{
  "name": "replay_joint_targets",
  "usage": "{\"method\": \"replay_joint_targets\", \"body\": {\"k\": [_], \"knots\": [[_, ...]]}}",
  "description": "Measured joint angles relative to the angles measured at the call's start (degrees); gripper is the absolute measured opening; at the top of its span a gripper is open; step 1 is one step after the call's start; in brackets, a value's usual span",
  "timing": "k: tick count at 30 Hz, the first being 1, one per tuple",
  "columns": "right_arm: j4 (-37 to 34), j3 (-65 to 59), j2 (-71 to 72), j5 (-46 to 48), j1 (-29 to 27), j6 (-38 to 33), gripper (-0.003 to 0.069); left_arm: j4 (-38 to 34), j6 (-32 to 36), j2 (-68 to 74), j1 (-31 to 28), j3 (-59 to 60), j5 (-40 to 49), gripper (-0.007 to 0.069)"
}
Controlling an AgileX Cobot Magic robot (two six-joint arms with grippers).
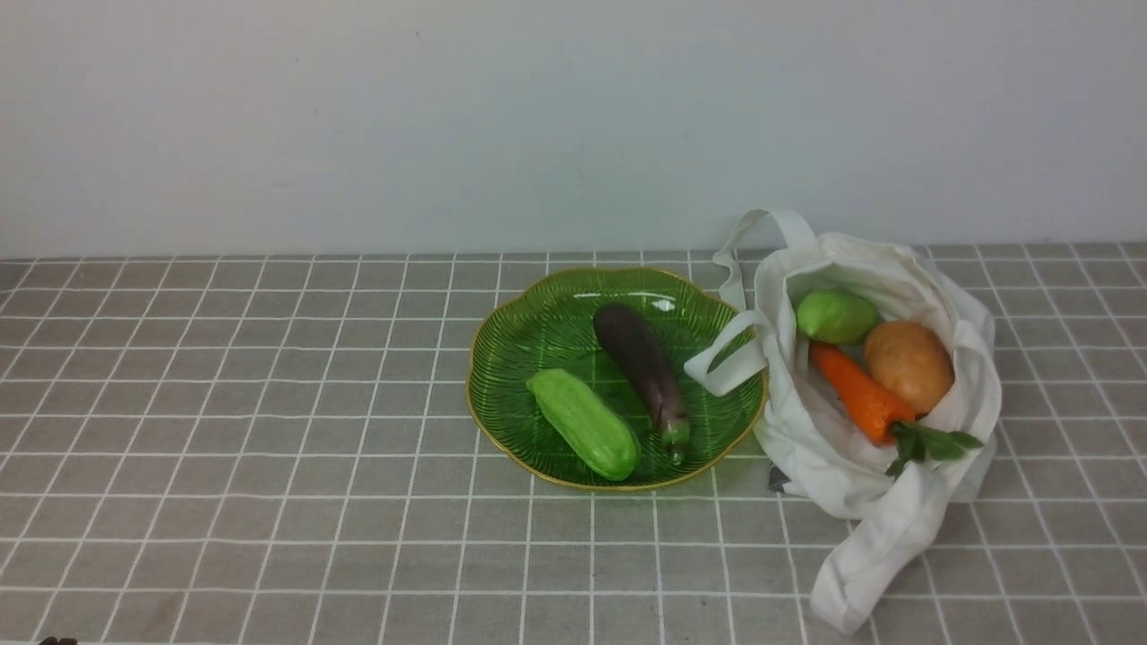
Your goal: Take vegetables from bag on grey coffee tablecloth place on plate.
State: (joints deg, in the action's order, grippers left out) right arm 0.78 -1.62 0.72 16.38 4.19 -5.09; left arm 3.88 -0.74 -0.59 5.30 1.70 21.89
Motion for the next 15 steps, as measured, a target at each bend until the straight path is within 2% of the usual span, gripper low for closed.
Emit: {"method": "replay_joint_targets", "body": {"k": [15], "knots": [[0.68,0.05,0.00,3.85,-1.51,3.39,-0.0015,0.00,0.00,0.00,0.00,0.00,0.00,-0.0005]]}}
